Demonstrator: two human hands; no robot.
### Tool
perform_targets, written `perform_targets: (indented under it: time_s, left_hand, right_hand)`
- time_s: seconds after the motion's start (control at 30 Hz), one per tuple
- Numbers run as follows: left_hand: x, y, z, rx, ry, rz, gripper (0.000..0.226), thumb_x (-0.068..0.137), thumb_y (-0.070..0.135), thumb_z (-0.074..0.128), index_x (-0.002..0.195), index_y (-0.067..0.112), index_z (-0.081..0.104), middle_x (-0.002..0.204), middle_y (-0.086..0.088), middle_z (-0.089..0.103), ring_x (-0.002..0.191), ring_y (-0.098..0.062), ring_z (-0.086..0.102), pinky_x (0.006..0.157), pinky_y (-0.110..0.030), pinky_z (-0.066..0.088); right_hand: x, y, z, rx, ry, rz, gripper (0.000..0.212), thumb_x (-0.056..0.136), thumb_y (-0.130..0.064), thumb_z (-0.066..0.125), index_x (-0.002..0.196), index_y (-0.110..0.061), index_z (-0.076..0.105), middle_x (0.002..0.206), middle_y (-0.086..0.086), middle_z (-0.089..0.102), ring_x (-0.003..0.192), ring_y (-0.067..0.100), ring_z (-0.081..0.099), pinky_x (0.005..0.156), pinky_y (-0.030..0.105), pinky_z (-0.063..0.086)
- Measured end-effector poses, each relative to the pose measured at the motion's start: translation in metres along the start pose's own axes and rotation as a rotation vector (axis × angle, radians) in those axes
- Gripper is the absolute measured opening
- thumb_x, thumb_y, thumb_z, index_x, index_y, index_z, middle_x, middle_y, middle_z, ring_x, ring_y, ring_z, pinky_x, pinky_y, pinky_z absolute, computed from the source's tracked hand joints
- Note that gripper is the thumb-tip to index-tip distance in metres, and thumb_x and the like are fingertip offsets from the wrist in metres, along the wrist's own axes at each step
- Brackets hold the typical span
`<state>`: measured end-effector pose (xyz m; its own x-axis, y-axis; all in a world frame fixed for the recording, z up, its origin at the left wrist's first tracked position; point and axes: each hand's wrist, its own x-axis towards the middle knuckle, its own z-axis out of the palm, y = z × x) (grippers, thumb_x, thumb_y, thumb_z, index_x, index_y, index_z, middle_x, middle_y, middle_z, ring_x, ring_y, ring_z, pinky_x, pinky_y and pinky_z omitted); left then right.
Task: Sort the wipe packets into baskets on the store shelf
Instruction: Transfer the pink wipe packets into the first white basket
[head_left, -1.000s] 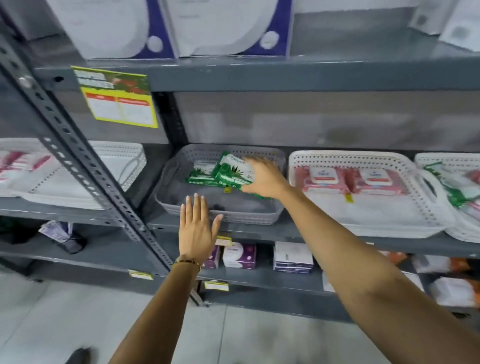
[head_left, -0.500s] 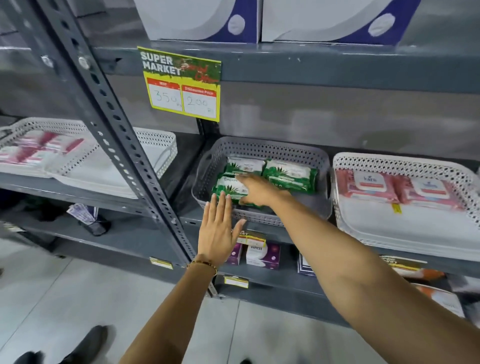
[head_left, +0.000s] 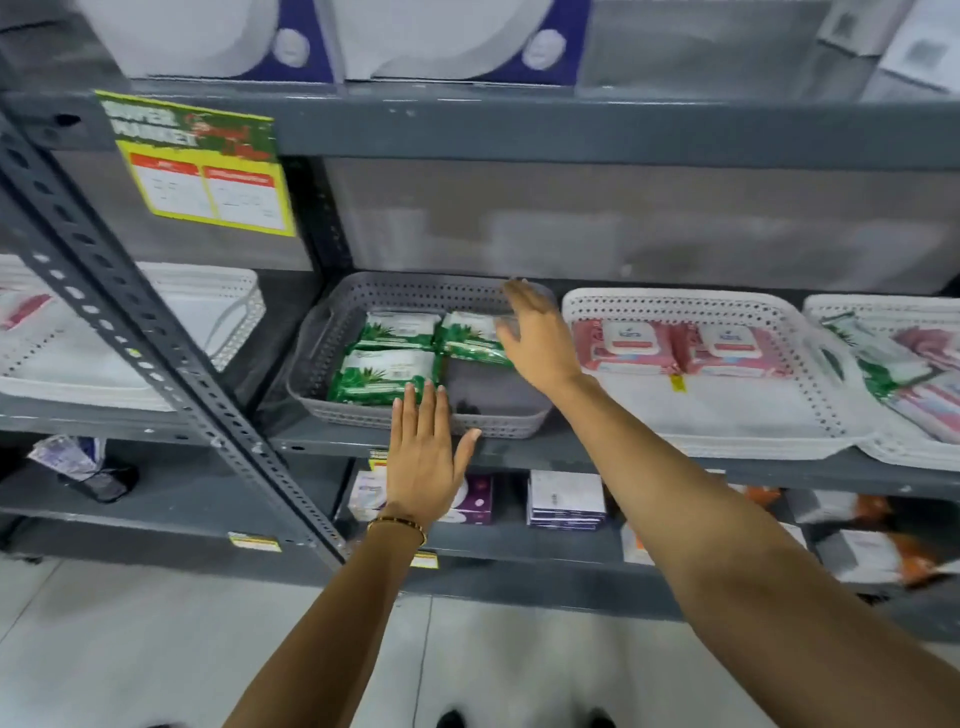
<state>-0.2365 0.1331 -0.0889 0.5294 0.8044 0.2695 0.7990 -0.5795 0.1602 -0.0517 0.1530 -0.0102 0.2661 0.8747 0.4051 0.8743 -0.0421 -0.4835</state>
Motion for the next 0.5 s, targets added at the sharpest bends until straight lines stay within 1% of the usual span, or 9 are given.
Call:
perform_targets:
  time_s: [0.13,0.2,0.33,0.4,0.5]
  left_hand:
    - [0.006,0.065,0.011,-0.033,-0.013,0.085,0.077,0.094,0.055,0.006,0.136,-0.003,0.036,0.143,-0.023,0.038,0.136,-0.041,0.026,0.112,-0.046,0.005]
    - [0.009,0.101,0.017,-0.056,-0.016,0.12,0.077,0.094,0.055,0.006,0.136,-0.003,0.036,0.143,-0.023,0.038,0.135,-0.042,0.026,0.112,-0.047,0.006]
    - [0.017,0.162,0.027,-0.086,-0.003,0.147,0.079,0.094,0.056,0.003,0.138,-0.002,0.034,0.144,-0.022,0.036,0.136,-0.04,0.025,0.114,-0.044,0.001]
    - [0.021,0.191,0.033,-0.104,-0.001,0.143,0.081,0.093,0.058,0.002,0.139,-0.001,0.033,0.146,-0.022,0.034,0.137,-0.04,0.023,0.114,-0.042,0.001]
    - [0.026,0.221,0.04,-0.131,-0.008,0.115,0.082,0.091,0.059,0.002,0.139,0.0,0.034,0.146,-0.02,0.036,0.137,-0.04,0.023,0.114,-0.044,0.003]
  right_hand:
    - [-0.028,0.065,-0.049,-0.02,0.189,0.131,0.045,0.09,-0.009,0.053,0.133,0.003,0.047,0.14,0.021,0.049,0.133,0.033,0.043,0.115,0.039,0.031]
    - [-0.043,0.103,-0.078,-0.051,0.242,0.204,0.045,0.089,-0.009,0.053,0.132,0.003,0.048,0.139,0.021,0.051,0.132,0.034,0.044,0.114,0.04,0.034]
    - [-0.07,0.176,-0.131,-0.112,0.333,0.349,0.045,0.087,-0.009,0.054,0.13,0.003,0.048,0.134,0.024,0.054,0.126,0.037,0.049,0.109,0.043,0.04]
    - [-0.081,0.214,-0.156,-0.156,0.354,0.425,0.043,0.087,-0.01,0.054,0.127,0.005,0.051,0.129,0.026,0.057,0.12,0.039,0.053,0.104,0.044,0.044]
    - [-0.098,0.261,-0.185,-0.204,0.286,0.573,0.045,0.089,-0.012,0.051,0.13,0.006,0.045,0.131,0.028,0.053,0.123,0.04,0.049,0.105,0.044,0.04]
